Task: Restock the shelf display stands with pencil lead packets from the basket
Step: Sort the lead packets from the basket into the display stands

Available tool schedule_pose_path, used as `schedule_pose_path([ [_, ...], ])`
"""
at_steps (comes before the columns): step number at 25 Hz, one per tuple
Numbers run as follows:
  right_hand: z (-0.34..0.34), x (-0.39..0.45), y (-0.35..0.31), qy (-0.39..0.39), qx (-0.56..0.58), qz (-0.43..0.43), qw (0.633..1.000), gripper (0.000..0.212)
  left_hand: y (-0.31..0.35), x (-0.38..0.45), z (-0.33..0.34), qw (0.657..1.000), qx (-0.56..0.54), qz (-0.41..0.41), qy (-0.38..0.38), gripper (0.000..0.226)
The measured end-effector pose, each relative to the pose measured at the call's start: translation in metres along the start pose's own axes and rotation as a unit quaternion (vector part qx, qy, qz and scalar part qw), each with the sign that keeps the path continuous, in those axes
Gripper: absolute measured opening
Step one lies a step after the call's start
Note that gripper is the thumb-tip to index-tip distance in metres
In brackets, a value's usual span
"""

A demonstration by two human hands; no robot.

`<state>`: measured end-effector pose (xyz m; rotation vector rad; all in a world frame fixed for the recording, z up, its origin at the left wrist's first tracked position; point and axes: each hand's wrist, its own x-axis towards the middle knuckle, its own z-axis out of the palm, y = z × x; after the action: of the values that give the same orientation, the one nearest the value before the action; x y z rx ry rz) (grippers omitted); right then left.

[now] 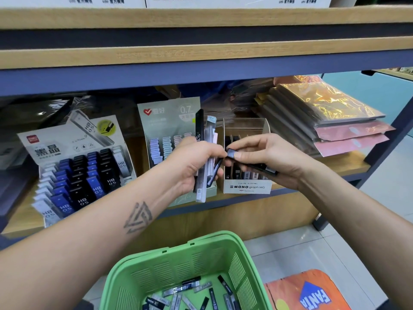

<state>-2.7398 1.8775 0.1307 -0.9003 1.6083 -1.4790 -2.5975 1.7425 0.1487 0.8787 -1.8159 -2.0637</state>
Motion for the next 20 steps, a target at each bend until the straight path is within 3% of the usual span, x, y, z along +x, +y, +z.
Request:
schedule_pose_path([
  [3, 0.001, -0.001, 0.003, -0.005, -0.039, -0.024, 0.999, 0.039, 0.0, 0.002, -0.001, 0.999, 0.017, 0.014, 0.037, 0.047],
  [7, 0.003, -0.001, 0.003, 0.009, -0.091, -0.024, 0.996, 0.032, -0.003, 0.0, 0.003, 0.998, 0.035, 0.03, 0.049, 0.038],
  [11, -0.011, -0.005, 0.0, 0.023, 0.054, 0.047, 0.997, 0.02, -0.003, 0.003, 0.002, 0.995, 0.018, 0.042, 0.092, 0.032],
  [15, -0.024, -0.001, 0.006, 0.092, 0.208, 0.072, 0.971, 0.018, -0.002, 0.004, 0.001, 0.995, 0.004, 0.039, 0.092, 0.028],
  [20, -0.026, 0.001, 0.004, 0.093, 0.16, 0.02, 0.982, 0.024, -0.007, 0.002, 0.003, 0.998, 0.008, 0.015, 0.058, 0.025],
])
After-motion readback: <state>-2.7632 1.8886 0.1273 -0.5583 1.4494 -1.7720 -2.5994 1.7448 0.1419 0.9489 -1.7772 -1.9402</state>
